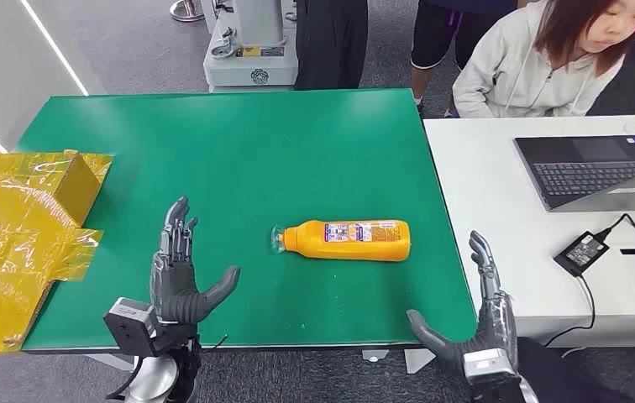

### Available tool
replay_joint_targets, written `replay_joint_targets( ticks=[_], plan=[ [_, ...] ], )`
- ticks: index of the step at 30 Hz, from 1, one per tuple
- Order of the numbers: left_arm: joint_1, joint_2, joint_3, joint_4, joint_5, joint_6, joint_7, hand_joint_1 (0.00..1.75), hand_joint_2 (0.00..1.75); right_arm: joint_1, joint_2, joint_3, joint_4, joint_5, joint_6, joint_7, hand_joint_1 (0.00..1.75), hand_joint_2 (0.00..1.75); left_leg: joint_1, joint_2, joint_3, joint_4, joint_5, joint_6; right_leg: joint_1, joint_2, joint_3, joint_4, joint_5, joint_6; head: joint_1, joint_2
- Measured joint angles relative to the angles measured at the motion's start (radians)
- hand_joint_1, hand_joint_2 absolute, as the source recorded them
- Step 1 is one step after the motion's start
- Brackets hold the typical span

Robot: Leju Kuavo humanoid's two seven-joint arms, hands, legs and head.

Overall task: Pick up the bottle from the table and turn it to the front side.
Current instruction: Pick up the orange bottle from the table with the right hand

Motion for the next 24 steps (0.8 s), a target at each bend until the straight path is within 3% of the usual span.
replay_joint_targets(
  ticks=[4,16,24],
  plan=[
    [-0.014,-0.001,-0.010,0.033,0.006,-0.009,-0.015,0.00,1.75,-0.043,-0.021,0.002,0.043,0.014,0.005,0.014,0.00,1.75,0.000,0.000,0.000,0.000,0.000,0.000,0.000,0.000,0.000,0.000,0.000,0.000,0.000,0.000],
    [-0.100,-0.012,-0.051,0.199,0.053,-0.033,-0.059,0.00,1.75,-0.292,-0.139,0.057,0.321,0.038,0.057,0.065,0.00,1.75,0.000,0.000,0.000,0.001,0.001,0.000,0.000,0.000,0.000,0.000,0.001,0.000,0.000,0.000],
    [-0.154,-0.026,-0.083,0.289,0.071,-0.050,-0.067,0.00,1.75,-0.591,-0.186,0.194,0.600,0.103,0.205,0.158,0.00,1.75,0.000,0.002,0.001,0.001,0.002,0.000,0.000,0.002,0.000,0.001,0.003,0.001,0.000,0.000]
  ],
)
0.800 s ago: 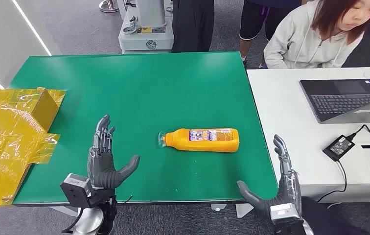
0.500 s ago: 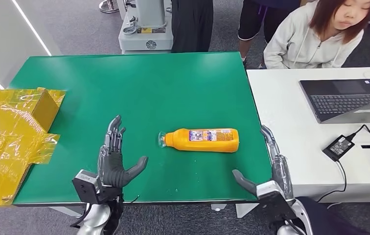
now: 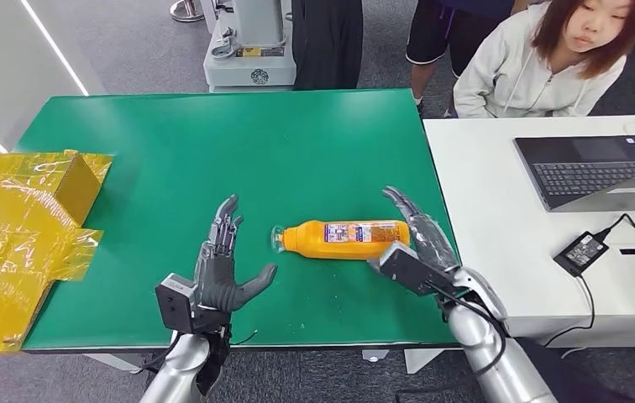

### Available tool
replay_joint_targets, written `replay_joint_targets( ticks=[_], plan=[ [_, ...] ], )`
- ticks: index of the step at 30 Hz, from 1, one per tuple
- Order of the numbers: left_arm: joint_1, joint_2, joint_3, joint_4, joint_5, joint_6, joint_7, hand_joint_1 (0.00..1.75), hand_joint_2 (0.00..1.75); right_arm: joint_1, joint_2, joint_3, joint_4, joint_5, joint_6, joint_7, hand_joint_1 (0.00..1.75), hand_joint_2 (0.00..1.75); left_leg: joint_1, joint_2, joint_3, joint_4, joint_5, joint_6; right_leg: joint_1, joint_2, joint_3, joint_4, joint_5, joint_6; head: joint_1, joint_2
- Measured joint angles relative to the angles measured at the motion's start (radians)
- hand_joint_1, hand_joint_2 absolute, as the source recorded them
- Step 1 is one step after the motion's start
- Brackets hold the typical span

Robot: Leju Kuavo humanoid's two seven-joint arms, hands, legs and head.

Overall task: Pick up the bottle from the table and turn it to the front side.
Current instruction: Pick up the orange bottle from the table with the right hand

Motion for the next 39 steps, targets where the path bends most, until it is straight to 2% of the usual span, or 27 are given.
replay_joint_targets(
  ticks=[10,19,26,39],
  plan=[
    [-0.013,-0.002,-0.006,0.046,-0.008,-0.005,0.003,0.00,1.75,-0.266,0.005,0.186,0.286,0.048,0.118,0.090,0.00,1.75,0.000,0.000,-0.001,0.000,0.000,0.000,0.000,0.000,-0.001,0.000,0.000,0.000,0.000,0.000],
    [-0.032,-0.002,-0.006,0.079,-0.007,-0.007,0.012,0.00,1.75,-0.431,0.047,0.284,0.479,0.074,0.181,0.141,0.00,1.75,0.000,-0.001,-0.001,0.000,0.000,0.000,0.000,-0.001,-0.001,0.000,0.000,0.000,0.000,0.000],
    [-0.063,-0.003,-0.006,0.114,0.003,-0.005,0.019,0.00,1.75,-0.495,0.079,0.331,0.596,0.065,0.203,0.165,0.00,1.75,0.000,-0.002,-0.001,0.000,0.001,0.000,0.000,-0.001,-0.001,0.000,0.000,0.000,0.000,0.000],
    [-0.087,-0.003,-0.006,0.148,0.022,-0.004,0.019,0.00,1.75,-0.512,0.082,0.370,0.698,0.045,0.263,0.190,0.00,1.75,0.000,-0.002,-0.001,0.001,0.000,0.000,0.000,-0.001,-0.001,0.000,0.000,0.000,0.000,0.000]
  ],
)
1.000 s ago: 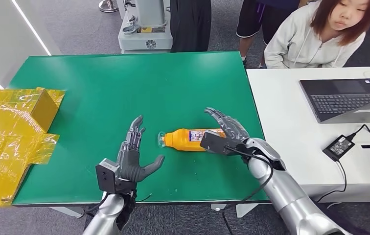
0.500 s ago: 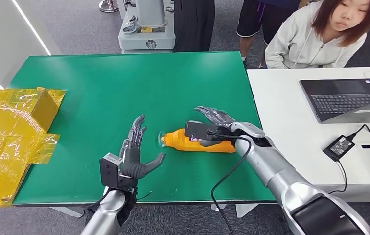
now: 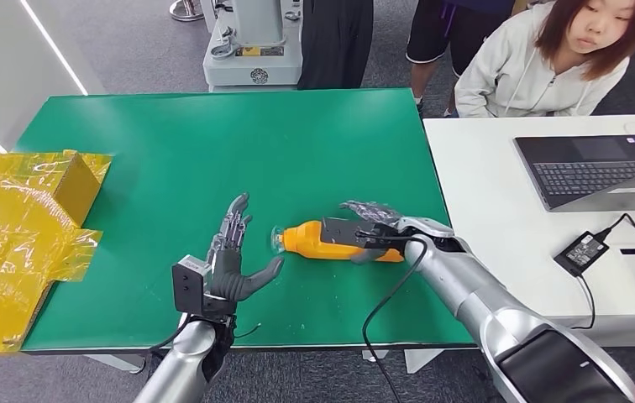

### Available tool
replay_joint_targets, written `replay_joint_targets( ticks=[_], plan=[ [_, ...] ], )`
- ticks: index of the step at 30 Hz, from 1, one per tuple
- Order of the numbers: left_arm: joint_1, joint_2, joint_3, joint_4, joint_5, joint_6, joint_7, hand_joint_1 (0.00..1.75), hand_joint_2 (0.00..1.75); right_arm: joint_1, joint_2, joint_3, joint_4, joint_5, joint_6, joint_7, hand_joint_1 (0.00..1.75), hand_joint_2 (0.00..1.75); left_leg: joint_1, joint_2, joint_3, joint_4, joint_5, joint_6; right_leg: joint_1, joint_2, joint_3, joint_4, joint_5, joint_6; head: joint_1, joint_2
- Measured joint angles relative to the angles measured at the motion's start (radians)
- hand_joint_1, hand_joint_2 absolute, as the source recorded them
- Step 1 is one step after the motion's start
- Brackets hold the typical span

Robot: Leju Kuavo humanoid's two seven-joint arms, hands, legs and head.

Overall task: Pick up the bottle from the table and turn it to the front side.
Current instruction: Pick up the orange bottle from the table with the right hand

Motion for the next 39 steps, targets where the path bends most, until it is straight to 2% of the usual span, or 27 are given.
replay_joint_targets(
  ticks=[13,17,24,31,36,39],
  plan=[
    [-0.009,-0.007,0.000,0.009,0.004,-0.008,0.010,0.00,1.75,-0.011,0.000,0.032,0.031,-0.002,0.027,0.044,0.00,1.75,0.000,0.000,0.000,0.000,0.000,0.000,0.000,0.000,0.000,0.000,0.000,0.000,0.000,0.000],
    [-0.009,-0.008,0.000,0.009,-0.002,-0.008,0.018,0.00,1.75,-0.015,-0.001,0.043,0.034,-0.002,0.051,0.070,1.74,1.75,0.000,0.000,0.000,0.000,0.000,0.000,0.000,0.000,0.000,0.000,0.000,0.000,0.000,0.000],
    [-0.009,-0.008,0.000,0.009,-0.008,-0.012,0.022,0.00,1.75,-0.025,-0.007,0.067,0.035,-0.013,0.094,0.108,1.75,1.75,0.000,0.000,0.001,0.001,0.000,0.000,0.000,0.000,0.001,0.000,0.000,0.000,0.000,0.000],
    [-0.008,-0.008,0.000,0.009,-0.010,-0.013,0.024,0.00,1.75,-0.025,-0.022,0.075,0.031,-0.028,0.087,0.124,1.75,1.75,0.000,0.000,0.001,0.001,0.000,0.000,0.000,0.000,0.002,0.000,0.000,0.000,0.000,0.000],
    [-0.004,-0.008,0.000,0.009,-0.015,-0.013,0.032,0.00,1.75,-0.012,-0.034,0.076,0.007,-0.050,0.042,0.114,1.75,1.75,0.000,0.000,0.001,0.001,0.000,0.000,0.000,0.000,0.002,0.000,0.000,0.000,0.000,0.000],
    [0.006,-0.007,0.000,0.007,-0.022,-0.010,0.034,0.00,1.75,0.021,-0.043,0.063,-0.022,-0.098,-0.039,0.065,1.75,1.75,0.000,0.000,0.001,0.001,0.000,0.000,0.000,-0.001,0.002,0.000,0.000,0.000,0.000,0.000]
  ],
)
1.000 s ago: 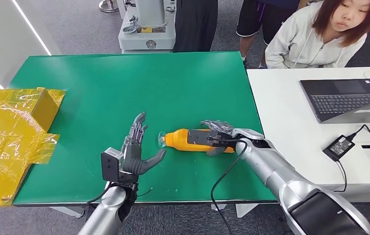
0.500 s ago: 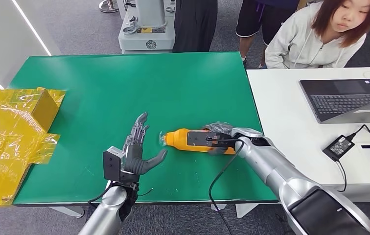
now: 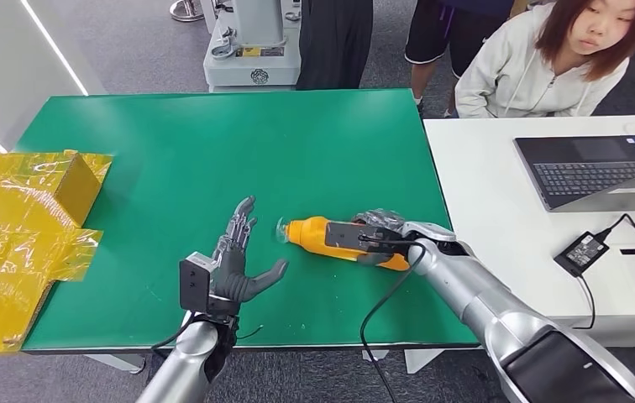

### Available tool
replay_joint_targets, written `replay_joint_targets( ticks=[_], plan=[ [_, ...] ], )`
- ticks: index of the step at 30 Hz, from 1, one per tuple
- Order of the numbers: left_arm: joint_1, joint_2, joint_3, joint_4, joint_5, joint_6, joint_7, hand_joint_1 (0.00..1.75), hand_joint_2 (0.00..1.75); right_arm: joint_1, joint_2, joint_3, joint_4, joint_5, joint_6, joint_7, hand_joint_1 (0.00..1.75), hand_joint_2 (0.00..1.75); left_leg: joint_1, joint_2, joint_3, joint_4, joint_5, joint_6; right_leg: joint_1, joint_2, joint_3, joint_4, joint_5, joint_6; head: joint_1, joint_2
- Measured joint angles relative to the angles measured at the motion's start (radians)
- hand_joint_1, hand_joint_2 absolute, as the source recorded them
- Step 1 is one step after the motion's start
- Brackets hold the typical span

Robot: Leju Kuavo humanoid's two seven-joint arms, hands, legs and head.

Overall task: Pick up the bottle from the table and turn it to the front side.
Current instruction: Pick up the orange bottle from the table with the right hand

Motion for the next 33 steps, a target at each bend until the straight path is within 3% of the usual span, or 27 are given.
replay_joint_targets(
  ticks=[4,7,20,26,33],
  plan=[
    [0.031,0.004,0.007,-0.016,-0.017,0.010,-0.002,0.00,1.75,0.122,-0.011,-0.103,-0.103,-0.101,-0.177,-0.123,1.75,1.75,0.000,-0.001,0.000,0.000,-0.001,0.000,0.000,-0.001,0.000,0.000,-0.001,0.001,0.000,0.000],
    [0.050,0.006,0.018,-0.027,-0.035,0.010,-0.006,0.00,1.75,0.242,-0.011,-0.205,-0.215,-0.115,-0.248,-0.171,1.75,1.75,0.000,-0.003,-0.001,0.000,-0.001,0.000,0.000,-0.003,0.000,-0.001,-0.002,0.001,0.000,0.000],
    [0.056,0.012,0.054,-0.032,-0.062,-0.010,0.004,0.00,1.75,0.559,-0.010,-0.525,-0.573,-0.144,-0.381,-0.294,1.75,1.75,0.000,-0.005,-0.002,0.000,-0.001,0.001,0.000,-0.005,0.000,-0.001,-0.002,0.001,0.000,0.000],
    [0.010,0.021,0.057,-0.021,-0.019,-0.131,0.050,0.00,1.75,0.599,0.007,-0.565,-0.628,-0.144,-0.409,-0.375,1.75,1.75,0.000,-0.003,-0.002,0.000,-0.001,0.001,0.000,-0.003,-0.001,0.000,-0.002,0.001,0.000,0.000],
    [-0.111,-0.006,0.057,0.059,0.079,-0.282,0.098,0.00,1.75,0.532,0.046,-0.526,-0.631,-0.145,-0.411,-0.404,1.75,1.75,0.000,-0.003,-0.002,0.000,0.001,0.000,0.000,-0.003,-0.001,0.001,-0.001,0.001,0.000,0.000]
  ],
)
